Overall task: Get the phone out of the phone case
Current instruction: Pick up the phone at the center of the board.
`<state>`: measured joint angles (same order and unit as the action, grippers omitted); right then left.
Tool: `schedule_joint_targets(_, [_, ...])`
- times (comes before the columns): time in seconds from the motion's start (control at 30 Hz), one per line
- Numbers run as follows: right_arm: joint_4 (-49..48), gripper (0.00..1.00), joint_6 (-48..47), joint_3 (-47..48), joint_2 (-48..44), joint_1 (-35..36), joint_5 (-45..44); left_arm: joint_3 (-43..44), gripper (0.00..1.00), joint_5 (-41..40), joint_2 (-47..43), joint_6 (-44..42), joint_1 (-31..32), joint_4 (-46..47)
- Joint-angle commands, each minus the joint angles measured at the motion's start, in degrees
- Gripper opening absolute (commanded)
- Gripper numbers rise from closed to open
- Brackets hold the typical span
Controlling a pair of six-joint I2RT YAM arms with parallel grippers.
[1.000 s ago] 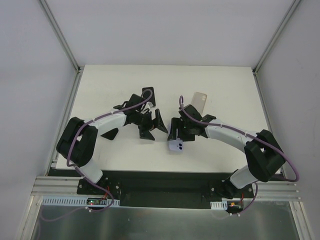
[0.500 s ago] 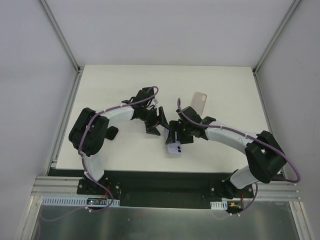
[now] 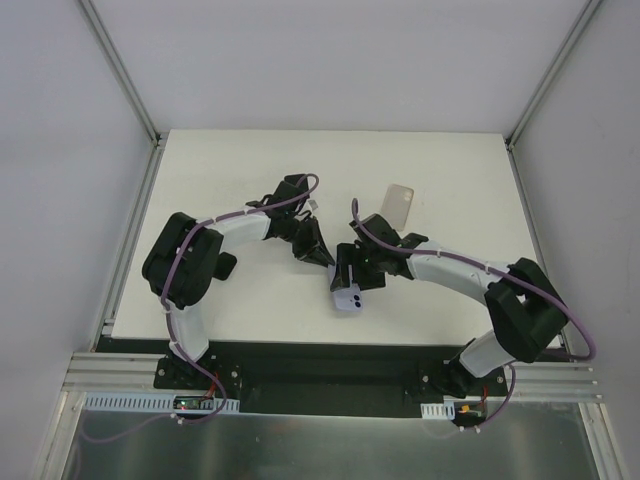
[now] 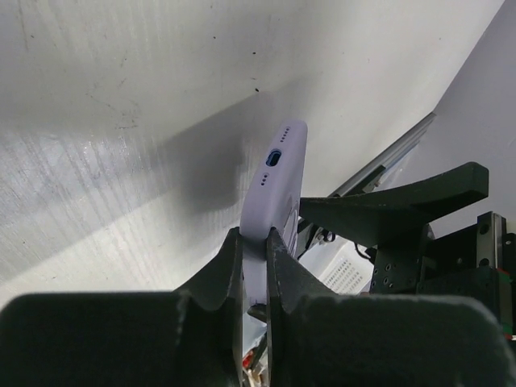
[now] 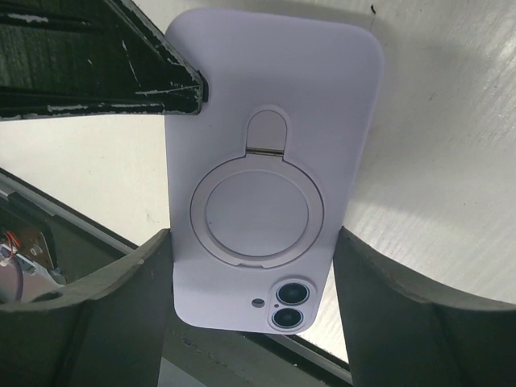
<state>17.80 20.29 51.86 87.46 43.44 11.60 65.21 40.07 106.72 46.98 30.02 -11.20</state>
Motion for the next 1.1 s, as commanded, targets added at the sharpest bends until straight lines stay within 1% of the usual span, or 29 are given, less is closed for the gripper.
schedule_joint_targets(0.0, [-3.30,0.31,-0.87,3.42,0.60,0.42,2.12,1.24,0.00,1.32,-1.16,0.39,0.39,1.45])
schedule_joint_targets(0.07, [-2.34,0.49,-0.87,4.30,0.87,0.50,1.59,0.80,0.00,0.62,-1.69,0.92,0.39,1.45])
schedule_joint_targets(0.1, [-2.07,0.68,-1.04,4.57,0.87,0.50,0.81,0.62,0.00,0.36,-1.86,1.61,0.39,1.36])
schedule_joint_targets(0.17, [0.55,0.81,-1.83,6.06,0.87,1.21,-1.13,0.36,0.00,-0.78,-2.13,2.41,0.30,1.44])
schedule_joint_targets(0.2, [1.87,0.86,-2.10,6.76,0.52,1.47,-3.83,0.18,0.00,-0.87,-2.13,3.54,0.30,1.36])
schedule_joint_targets(0.27, [5.55,0.92,-3.50,8.43,-0.36,3.48,-7.79,-0.26,0.00,-2.44,-2.39,4.08,0.30,1.45])
schedule_joint_targets(0.3, [6.97,0.93,-3.68,9.05,-1.23,5.15,-13.38,-0.69,0.00,-3.33,-2.56,5.13,0.30,1.53])
schedule_joint_targets(0.37, [10.31,0.93,-4.03,10.45,-2.03,6.82,-17.55,-1.57,0.00,-4.30,-3.18,6.27,0.30,1.36])
schedule_joint_targets(0.4, [11.02,0.93,-4.03,10.81,-2.90,8.92,-21.75,-1.84,0.00,-4.65,-3.44,7.06,0.30,1.44])
schedule_joint_targets(0.47, [12.86,0.93,-4.82,12.55,-3.26,11.39,-26.25,-2.19,0.00,-5.44,-4.41,7.42,0.30,1.36])
schedule_joint_targets(0.5, [14.00,0.93,-5.17,13.61,-2.48,13.93,-30.97,-2.19,0.00,-6.23,-4.67,7.51,0.30,1.10])
schedule_joint_targets(0.53, [16.54,0.93,-5.26,14.84,-1.69,15.17,-33.19,-2.02,0.00,-6.41,-4.94,7.60,0.21,0.31])
schedule_joint_targets(0.63, [19.80,0.92,-5.88,18.71,2.35,19.48,-39.35,-0.88,0.00,-7.20,-5.38,7.60,0.13,-1.10])
schedule_joint_targets(0.73, [23.57,0.88,-5.27,22.32,7.45,23.00,-45.42,-0.61,0.00,-7.64,-5.90,7.77,0.21,-1.89])
schedule_joint_targets(0.77, [24.55,0.84,-5.00,23.28,10.16,23.70,-46.83,-0.52,0.00,-7.73,-6.17,7.77,0.21,-2.59])
schedule_joint_targets(0.8, [25.60,0.83,-4.83,24.25,11.32,24.93,-49.19,-0.44,0.00,-7.82,-6.34,7.77,0.30,-2.68])
schedule_joint_targets(0.93, [28.77,0.75,-3.86,27.68,15.89,27.22,-53.16,-0.26,0.00,-8.70,-7.40,7.51,0.30,-3.83])
schedule_joint_targets(0.97, [29.21,0.70,-3.68,28.03,17.38,27.48,-53.78,-0.17,0.00,-8.78,-7.49,7.51,0.30,-4.09])
schedule_joint_targets(1.03, [30.79,0.66,-2.98,28.56,18.70,27.93,-55.89,-0.08,0.00,-8.70,-7.66,7.60,0.30,-4.35])
schedule_joint_targets(1.07, [31.06,0.63,-2.63,28.48,19.76,28.01,-56.33,-0.17,0.00,-8.44,-7.66,7.69,0.30,-4.44])
